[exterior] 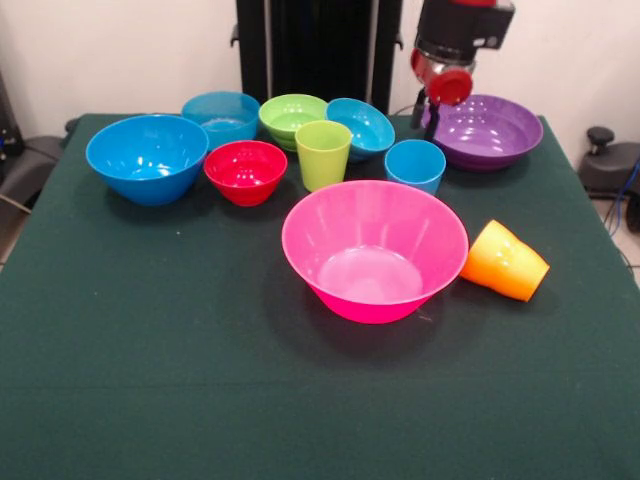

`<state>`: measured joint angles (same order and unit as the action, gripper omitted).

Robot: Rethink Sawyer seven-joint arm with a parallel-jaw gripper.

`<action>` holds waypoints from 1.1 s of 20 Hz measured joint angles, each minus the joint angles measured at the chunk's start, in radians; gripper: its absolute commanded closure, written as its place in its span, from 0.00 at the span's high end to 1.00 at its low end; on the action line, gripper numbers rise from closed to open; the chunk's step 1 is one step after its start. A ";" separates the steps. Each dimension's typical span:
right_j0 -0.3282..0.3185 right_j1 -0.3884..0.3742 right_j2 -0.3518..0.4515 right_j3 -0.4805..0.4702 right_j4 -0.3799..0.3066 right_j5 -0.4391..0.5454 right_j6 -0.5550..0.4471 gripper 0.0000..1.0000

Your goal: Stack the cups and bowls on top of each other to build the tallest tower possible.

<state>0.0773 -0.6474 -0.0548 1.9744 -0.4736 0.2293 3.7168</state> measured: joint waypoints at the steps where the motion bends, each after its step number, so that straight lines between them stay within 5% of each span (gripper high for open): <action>1: -0.007 -0.016 0.007 0.007 0.002 0.002 0.000 1.00; 11: -0.045 -0.127 0.065 0.035 0.008 0.042 0.000 1.00; 22: -0.045 -0.086 0.066 0.033 0.008 0.046 0.000 1.00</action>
<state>0.0323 -0.7330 0.0108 2.0073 -0.4655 0.2751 3.7168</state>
